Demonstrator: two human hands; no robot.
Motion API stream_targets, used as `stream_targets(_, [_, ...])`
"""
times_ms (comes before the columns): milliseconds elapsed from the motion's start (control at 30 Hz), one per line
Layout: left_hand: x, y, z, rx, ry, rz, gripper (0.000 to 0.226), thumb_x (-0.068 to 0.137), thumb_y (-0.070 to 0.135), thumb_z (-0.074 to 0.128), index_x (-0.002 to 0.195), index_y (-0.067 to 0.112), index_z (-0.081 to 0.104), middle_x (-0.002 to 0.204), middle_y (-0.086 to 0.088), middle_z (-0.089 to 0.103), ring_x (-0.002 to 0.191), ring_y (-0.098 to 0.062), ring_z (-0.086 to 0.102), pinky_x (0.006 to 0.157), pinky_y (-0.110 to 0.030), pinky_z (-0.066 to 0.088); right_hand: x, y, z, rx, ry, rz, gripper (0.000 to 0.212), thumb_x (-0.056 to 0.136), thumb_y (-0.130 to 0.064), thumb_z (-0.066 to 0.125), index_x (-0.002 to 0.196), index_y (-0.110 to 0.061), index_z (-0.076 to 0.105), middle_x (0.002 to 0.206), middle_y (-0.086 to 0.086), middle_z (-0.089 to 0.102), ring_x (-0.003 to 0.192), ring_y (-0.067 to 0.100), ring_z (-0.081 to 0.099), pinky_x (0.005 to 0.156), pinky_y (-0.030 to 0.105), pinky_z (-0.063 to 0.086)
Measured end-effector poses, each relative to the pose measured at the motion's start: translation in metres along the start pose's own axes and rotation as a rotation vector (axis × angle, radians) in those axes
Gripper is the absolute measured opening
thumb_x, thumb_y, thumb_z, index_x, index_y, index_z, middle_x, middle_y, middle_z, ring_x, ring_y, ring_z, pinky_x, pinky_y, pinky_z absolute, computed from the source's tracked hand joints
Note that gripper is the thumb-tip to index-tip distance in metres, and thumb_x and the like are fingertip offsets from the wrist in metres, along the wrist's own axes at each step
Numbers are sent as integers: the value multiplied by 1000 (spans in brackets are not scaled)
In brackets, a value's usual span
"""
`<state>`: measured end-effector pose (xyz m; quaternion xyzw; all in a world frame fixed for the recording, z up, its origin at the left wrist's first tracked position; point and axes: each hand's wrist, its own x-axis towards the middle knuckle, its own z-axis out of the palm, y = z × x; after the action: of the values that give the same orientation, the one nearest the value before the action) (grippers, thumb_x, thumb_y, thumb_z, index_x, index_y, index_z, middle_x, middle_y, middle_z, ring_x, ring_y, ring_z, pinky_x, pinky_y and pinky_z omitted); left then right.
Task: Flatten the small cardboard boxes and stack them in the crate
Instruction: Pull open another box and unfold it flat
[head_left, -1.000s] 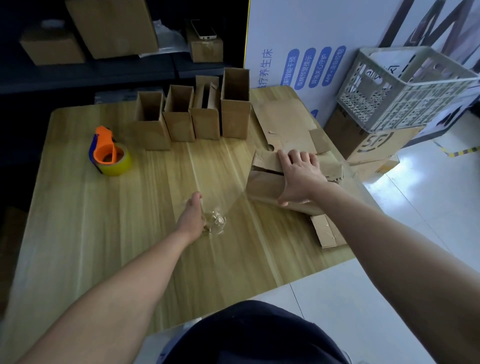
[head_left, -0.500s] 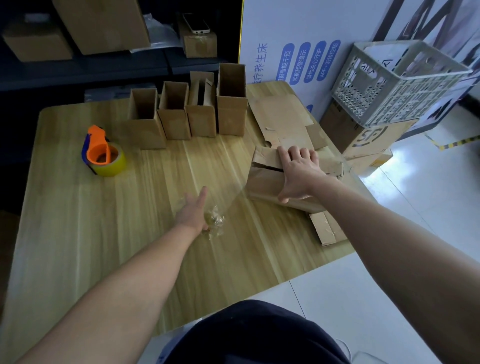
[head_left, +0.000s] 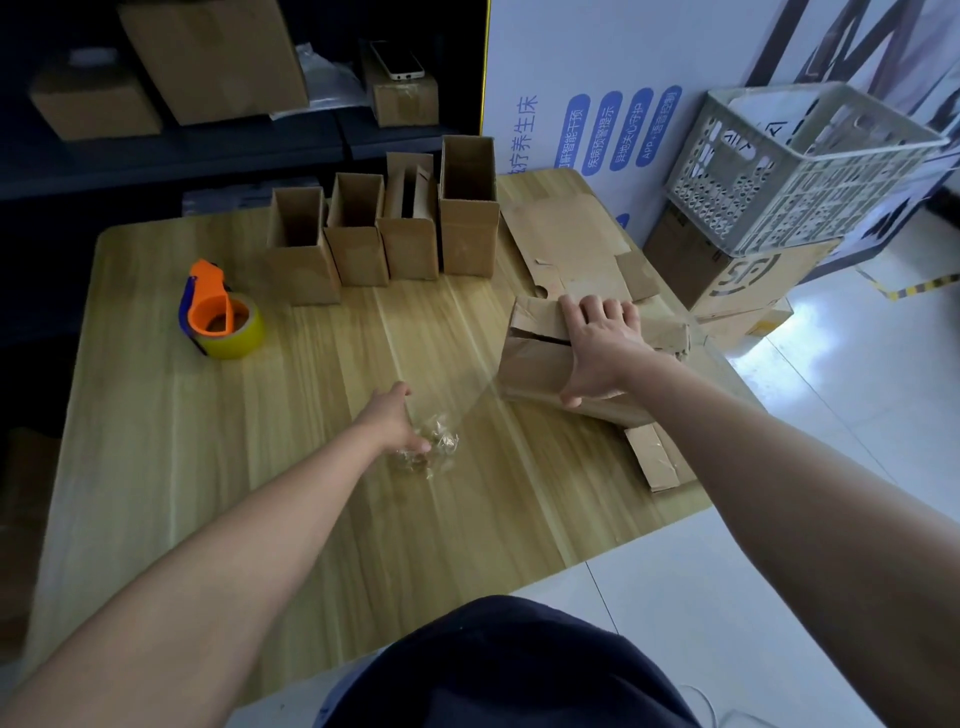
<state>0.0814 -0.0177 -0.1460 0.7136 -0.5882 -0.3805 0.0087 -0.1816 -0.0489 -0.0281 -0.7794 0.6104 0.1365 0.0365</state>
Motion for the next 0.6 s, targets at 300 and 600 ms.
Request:
stream_targets(300, [-33, 128, -32, -400, 274, 417, 54, 88, 44, 59, 131, 15, 43, 120, 0, 51, 106, -16, 53, 86, -27, 43, -4, 33, -14, 317, -5, -2, 110, 68, -65, 70, 151, -29, 9, 155, 2, 17, 143, 30, 11, 115, 49, -6])
stream_targets(600, [-20, 156, -13, -336, 259, 354, 64, 84, 34, 68, 130, 14, 28, 138, -8, 34, 104, -14, 40, 87, -26, 35, -27, 81, -4, 593, 127, 304, 72, 87, -54, 57, 145, -18, 36, 144, 12, 39, 132, 32, 34, 105, 45, 36])
